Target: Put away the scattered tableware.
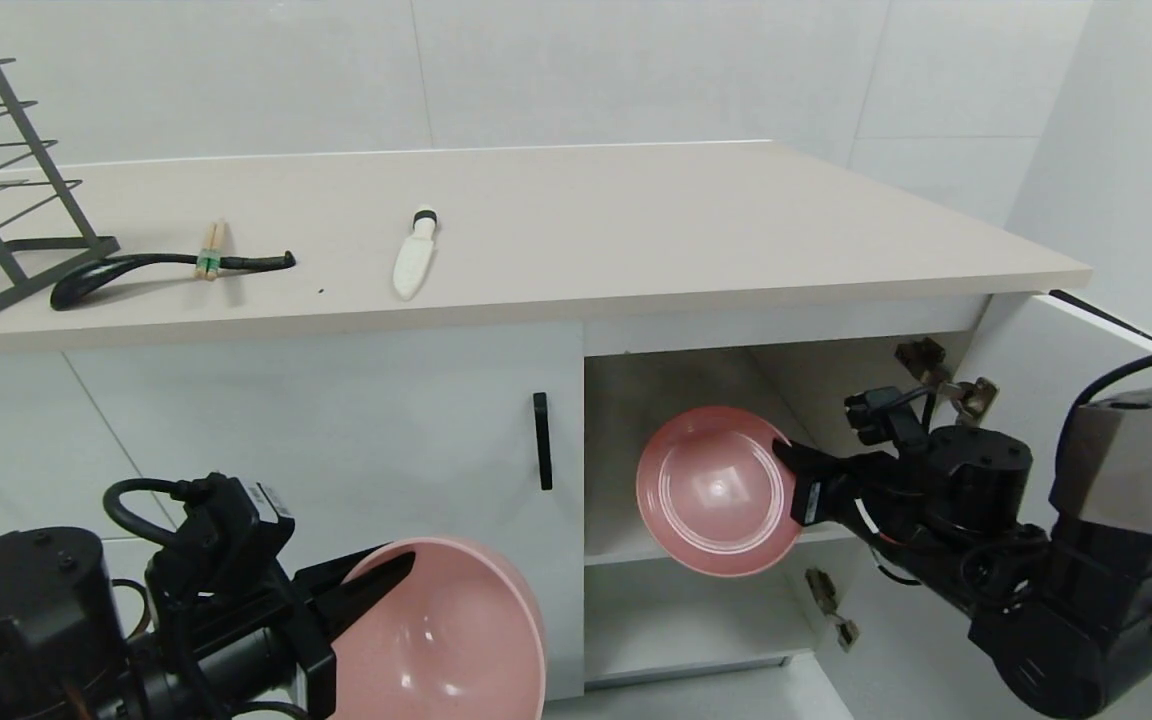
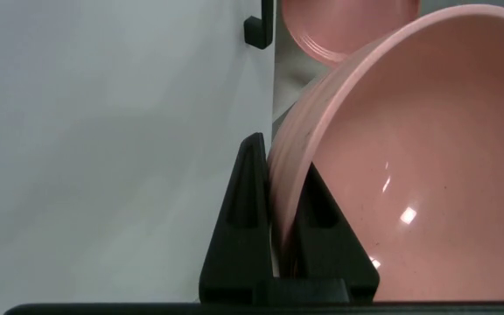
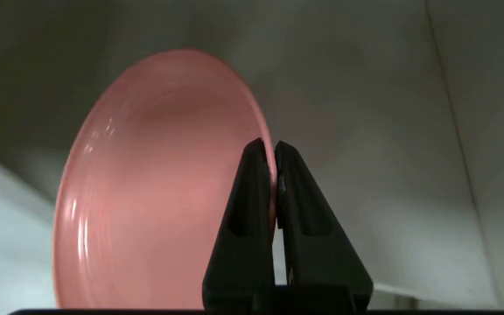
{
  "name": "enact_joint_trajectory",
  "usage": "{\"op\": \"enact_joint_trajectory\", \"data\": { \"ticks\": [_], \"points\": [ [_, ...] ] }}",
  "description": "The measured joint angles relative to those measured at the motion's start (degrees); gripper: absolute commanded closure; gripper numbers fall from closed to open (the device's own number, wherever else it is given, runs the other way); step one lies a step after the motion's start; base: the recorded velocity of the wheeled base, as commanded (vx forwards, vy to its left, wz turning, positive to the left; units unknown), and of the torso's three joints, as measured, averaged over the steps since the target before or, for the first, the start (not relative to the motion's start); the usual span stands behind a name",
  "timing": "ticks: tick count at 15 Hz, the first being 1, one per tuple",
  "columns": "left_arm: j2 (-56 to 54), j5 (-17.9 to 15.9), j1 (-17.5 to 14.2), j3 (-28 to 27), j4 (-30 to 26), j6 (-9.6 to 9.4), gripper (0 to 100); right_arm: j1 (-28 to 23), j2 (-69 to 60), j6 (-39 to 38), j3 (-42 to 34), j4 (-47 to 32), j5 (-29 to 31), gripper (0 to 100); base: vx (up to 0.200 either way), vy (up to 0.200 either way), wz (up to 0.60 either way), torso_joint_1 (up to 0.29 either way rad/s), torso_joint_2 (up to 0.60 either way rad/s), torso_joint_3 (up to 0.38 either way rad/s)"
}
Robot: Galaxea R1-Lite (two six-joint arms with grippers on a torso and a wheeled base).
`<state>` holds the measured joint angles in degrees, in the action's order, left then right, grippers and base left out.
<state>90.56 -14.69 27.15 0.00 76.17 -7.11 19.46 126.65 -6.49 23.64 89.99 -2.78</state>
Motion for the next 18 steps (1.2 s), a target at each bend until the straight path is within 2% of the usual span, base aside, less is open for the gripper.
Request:
{"op": "enact_joint_trajectory", "data": {
  "ticks": [3, 7, 18],
  "points": [
    [0.00, 0.02, -0.17, 0.00, 0.00, 0.00, 100, -0.61, 3.89, -6.62, 3.89, -0.05, 0.68, 100, 0.000, 0.000, 0.00, 0.000, 0.00, 0.000],
    [0.06, 0.02, -0.22, 0.00, 0.00, 0.00, 100, -0.74, 7.47, -7.57, 5.30, -0.09, 0.71, 100, 0.000, 0.000, 0.00, 0.000, 0.00, 0.000],
    [1.33, 0.00, -0.28, 0.00, 0.00, 0.00, 100, -1.77, 20.57, -12.18, 18.44, -0.05, 2.88, 100, 0.000, 0.000, 0.00, 0.000, 0.00, 0.000]
  ]
}}
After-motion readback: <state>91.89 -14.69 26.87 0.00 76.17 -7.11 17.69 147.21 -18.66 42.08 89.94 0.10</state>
